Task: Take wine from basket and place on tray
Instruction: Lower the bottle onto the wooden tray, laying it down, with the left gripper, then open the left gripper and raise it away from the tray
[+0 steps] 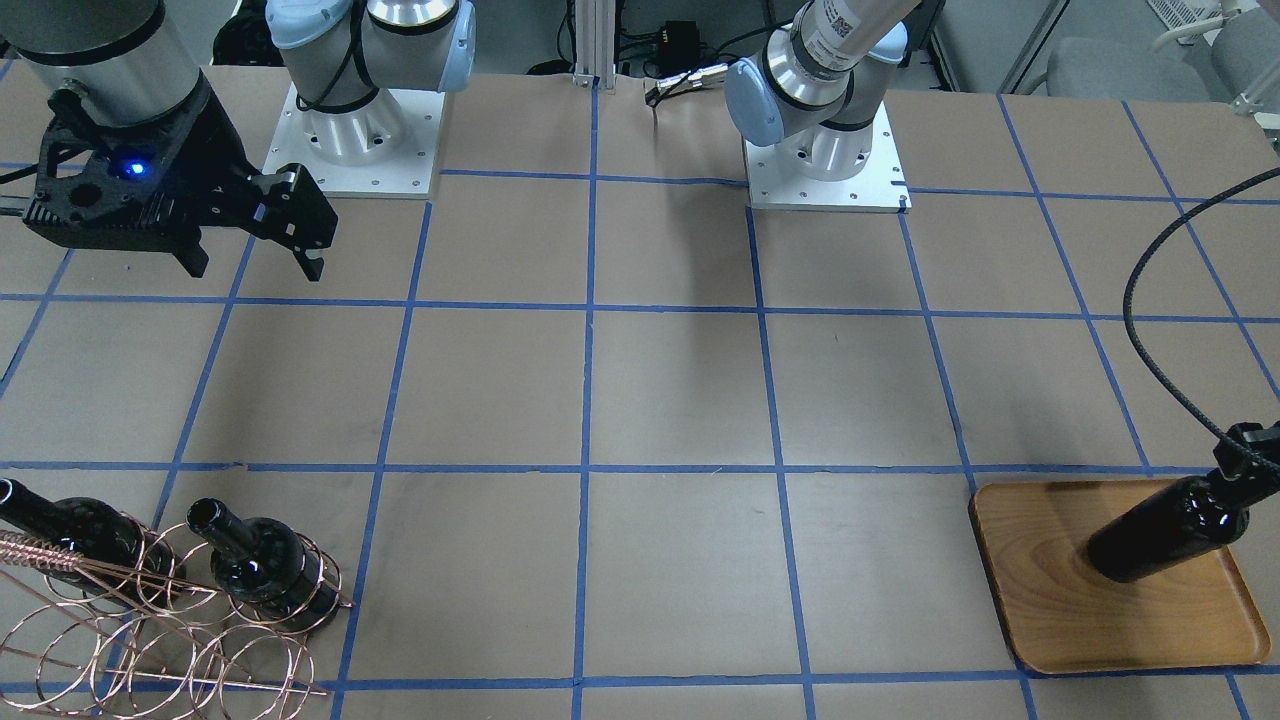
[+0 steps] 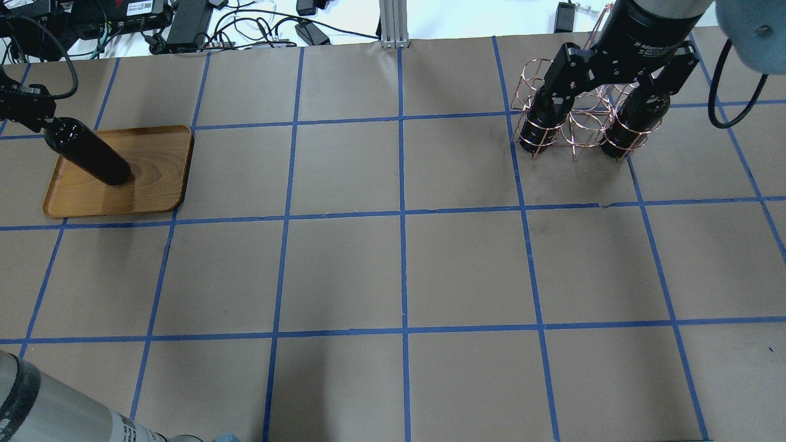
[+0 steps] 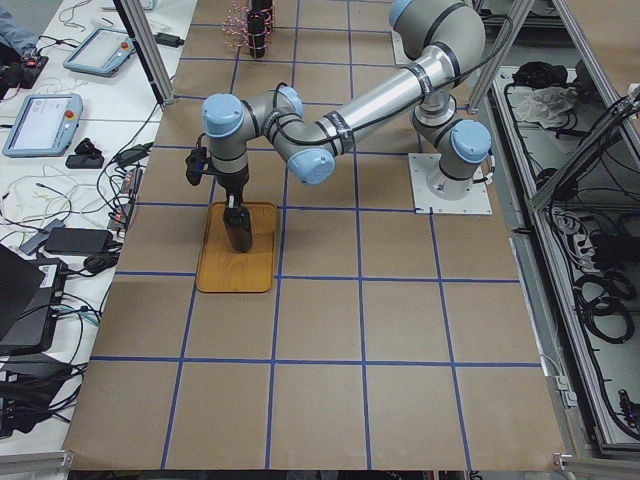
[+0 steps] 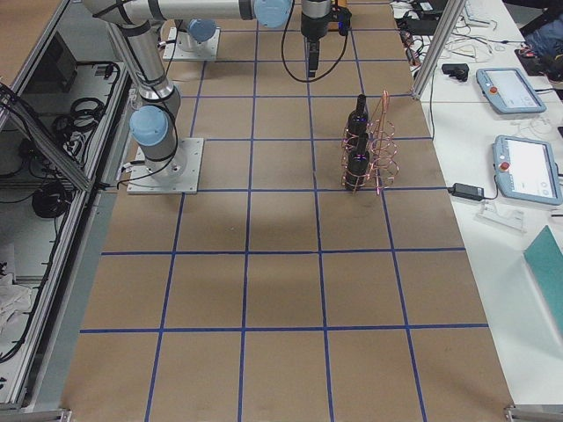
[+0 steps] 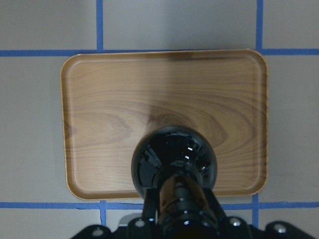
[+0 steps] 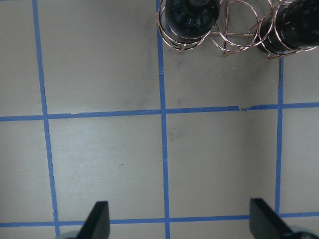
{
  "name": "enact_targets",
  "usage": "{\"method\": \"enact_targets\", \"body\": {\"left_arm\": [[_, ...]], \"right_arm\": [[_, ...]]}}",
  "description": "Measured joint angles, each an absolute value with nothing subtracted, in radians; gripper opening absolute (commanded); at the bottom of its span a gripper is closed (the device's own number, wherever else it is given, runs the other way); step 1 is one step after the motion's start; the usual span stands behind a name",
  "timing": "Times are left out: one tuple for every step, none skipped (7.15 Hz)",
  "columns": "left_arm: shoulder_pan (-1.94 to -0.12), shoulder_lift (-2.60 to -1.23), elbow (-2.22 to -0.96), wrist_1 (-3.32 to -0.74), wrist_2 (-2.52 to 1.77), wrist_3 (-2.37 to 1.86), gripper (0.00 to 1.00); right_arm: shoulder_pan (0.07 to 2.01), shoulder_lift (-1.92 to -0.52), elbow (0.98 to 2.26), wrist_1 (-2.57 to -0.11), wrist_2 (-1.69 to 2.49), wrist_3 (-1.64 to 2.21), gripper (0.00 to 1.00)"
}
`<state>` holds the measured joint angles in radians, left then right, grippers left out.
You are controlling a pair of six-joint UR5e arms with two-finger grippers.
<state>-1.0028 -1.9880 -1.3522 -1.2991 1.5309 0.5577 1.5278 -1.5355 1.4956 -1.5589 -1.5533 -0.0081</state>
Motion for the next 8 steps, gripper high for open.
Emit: {"method": "enact_targets", "body": {"left_arm": [[-1.000,-1.989,-1.354,-1.299,1.532,0.559,0.81],[-0.992,-1.990,-1.354,-1.298,1.532,0.560,0.81],[-0.985,-1.985,-1.353,-1.298,1.532,0.561,0.85],[-0.982,-1.972,-1.349,-1.305,1.532,0.561,0.85],[-0.988,-1.945,-1.343,-1.334,1.532,0.557,0.85],[-1.011,-1.905,-1.339,-1.378,1.531,0.537,0.85],[-1.059,-1.856,-1.337,-1.424,1.531,0.504,0.85],[-1.134,-1.807,-1.339,-1.459,1.535,0.447,0.85]], "right_arm": [[1.528,-1.536,1.496,-1.560,-1.554,-0.009,1.00],[1.528,-1.536,1.496,-1.560,-1.553,-0.009,1.00],[1.528,-1.536,1.496,-1.561,-1.551,-0.010,1.00],[1.528,-1.537,1.496,-1.563,-1.550,-0.011,1.00],[1.528,-1.537,1.496,-1.564,-1.550,-0.010,1.00],[1.528,-1.536,1.496,-1.565,-1.550,-0.010,1.00],[1.528,-1.536,1.496,-1.566,-1.551,-0.009,1.00],[1.528,-1.536,1.496,-1.566,-1.554,-0.010,1.00]]}}
